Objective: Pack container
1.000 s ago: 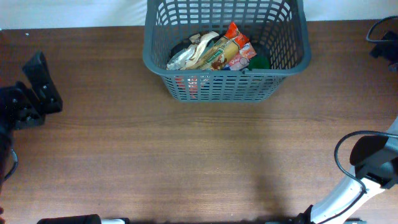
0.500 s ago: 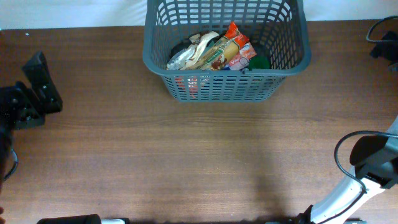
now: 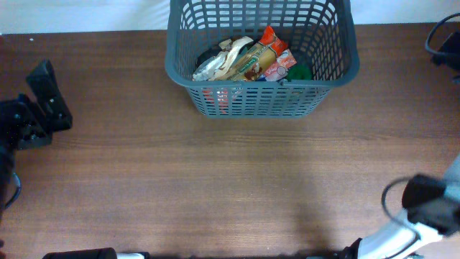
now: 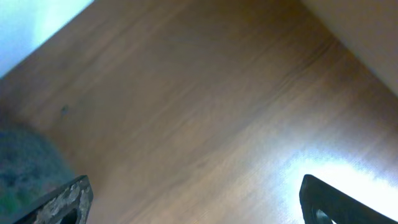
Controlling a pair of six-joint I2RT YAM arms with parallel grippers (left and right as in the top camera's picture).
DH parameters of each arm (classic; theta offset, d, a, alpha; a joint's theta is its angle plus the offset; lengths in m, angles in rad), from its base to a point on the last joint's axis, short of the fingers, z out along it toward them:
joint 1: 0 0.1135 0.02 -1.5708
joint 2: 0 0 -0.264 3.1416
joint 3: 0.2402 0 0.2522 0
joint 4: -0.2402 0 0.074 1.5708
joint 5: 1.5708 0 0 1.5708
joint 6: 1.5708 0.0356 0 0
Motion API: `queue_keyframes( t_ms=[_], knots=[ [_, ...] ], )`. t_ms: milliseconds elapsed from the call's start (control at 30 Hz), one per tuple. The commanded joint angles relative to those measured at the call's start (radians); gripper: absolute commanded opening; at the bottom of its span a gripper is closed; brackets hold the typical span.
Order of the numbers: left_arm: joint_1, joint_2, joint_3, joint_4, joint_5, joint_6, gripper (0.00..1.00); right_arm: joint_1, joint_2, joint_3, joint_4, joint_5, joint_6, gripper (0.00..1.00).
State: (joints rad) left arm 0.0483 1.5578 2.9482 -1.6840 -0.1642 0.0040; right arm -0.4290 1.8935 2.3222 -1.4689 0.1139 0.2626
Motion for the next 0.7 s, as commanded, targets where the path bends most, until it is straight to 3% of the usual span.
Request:
queue_keyframes(
  t_ms=[0, 367, 667],
  knots=[
    [0.007, 0.002, 0.002, -0.003, 0.011, 0.008, 0.99, 0.076, -0.171, -0.159, -0.008, -0.002, 0.012, 0.99],
    [0.007, 0.002, 0.002, -0.003, 0.011, 0.008, 0.99, 0.251, -0.639, -0.719, 0.069, 0.027, 0.013, 0.99],
    [0.007, 0.002, 0.002, -0.003, 0.011, 0.008, 0.99, 0.268, -1.007, -1.135, 0.618, -0.062, 0.013, 0.99]
  ],
)
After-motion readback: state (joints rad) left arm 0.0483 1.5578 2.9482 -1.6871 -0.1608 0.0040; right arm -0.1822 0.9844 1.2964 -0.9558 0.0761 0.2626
